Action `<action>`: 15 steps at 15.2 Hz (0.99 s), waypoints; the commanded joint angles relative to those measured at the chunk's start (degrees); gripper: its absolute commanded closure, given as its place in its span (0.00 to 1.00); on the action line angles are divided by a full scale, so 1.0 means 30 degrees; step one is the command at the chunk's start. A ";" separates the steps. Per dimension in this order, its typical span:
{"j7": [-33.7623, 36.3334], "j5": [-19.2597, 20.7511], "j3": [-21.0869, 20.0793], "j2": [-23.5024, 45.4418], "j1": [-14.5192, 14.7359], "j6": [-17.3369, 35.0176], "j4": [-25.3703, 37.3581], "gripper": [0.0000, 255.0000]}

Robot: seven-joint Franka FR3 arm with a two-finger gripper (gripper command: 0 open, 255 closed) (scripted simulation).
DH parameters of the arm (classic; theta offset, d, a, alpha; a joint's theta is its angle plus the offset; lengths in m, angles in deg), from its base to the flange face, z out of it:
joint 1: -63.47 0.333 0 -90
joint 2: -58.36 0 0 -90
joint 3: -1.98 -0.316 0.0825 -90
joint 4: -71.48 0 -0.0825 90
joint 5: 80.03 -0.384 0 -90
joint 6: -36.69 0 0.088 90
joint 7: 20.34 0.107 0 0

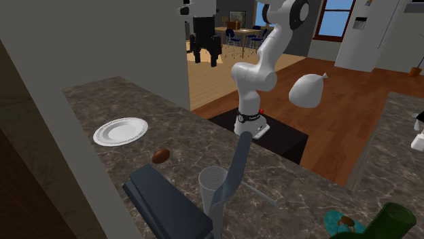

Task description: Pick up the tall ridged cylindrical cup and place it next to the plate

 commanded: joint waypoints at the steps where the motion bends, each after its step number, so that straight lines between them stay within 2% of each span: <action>1: 0.0000 0.0000 0.0000 0.0000 0.0000 0.0000 0.0000 0.00; 8: 0.1770 -0.1477 -0.1878 0.3236 0.0796 0.3090 -0.0010 0.00; 15: 0.3437 -0.2360 -0.3632 0.7275 0.1446 0.5915 0.1144 0.00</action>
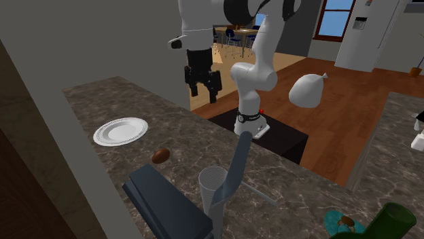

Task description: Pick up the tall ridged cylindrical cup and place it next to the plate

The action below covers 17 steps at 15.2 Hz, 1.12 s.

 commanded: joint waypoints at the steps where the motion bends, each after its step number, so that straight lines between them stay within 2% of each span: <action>1: 0.0461 -0.0165 -0.0471 0.1200 0.0155 0.0814 0.0386 0.00; 8: 0.2256 -0.0050 -0.1993 0.5843 0.0663 0.2969 0.2831 0.00; 17: 0.4673 0.1342 -0.3155 1.1942 0.1669 0.4393 0.7318 0.00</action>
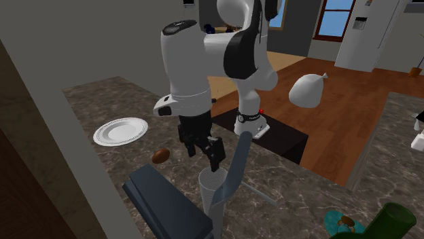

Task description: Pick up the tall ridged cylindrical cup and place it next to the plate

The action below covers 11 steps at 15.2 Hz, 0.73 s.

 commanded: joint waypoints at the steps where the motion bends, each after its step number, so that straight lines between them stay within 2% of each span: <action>1: 0.0305 0.0195 -0.0091 0.0684 0.0181 0.0288 0.0382 0.00; 7: 0.0424 0.0360 -0.0112 0.1287 0.0315 0.1723 -0.0464 0.00; 11: 0.0437 0.0379 -0.0112 0.1352 0.0329 0.1860 -0.0538 0.00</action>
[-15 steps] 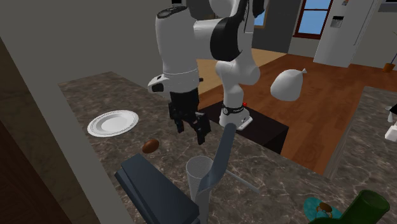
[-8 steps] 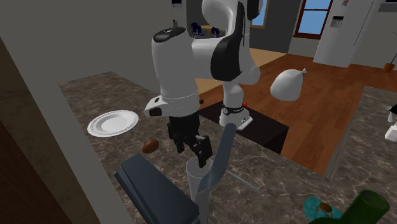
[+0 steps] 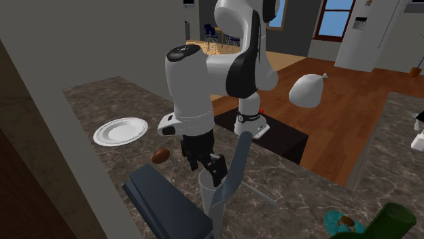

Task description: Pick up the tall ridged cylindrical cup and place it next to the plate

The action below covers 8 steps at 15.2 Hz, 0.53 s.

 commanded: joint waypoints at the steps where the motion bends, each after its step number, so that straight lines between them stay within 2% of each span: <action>1: 0.0006 0.0005 -0.0001 0.0013 0.0004 0.0031 -0.0013 0.00; 4: 0.0005 0.0004 -0.0001 0.0013 0.0004 0.0027 -0.0011 0.00; 5: 0.0005 0.0004 -0.0001 0.0013 0.0004 0.0027 -0.0011 1.00; 8: 0.0005 0.0004 -0.0001 0.0013 0.0004 0.0027 -0.0011 1.00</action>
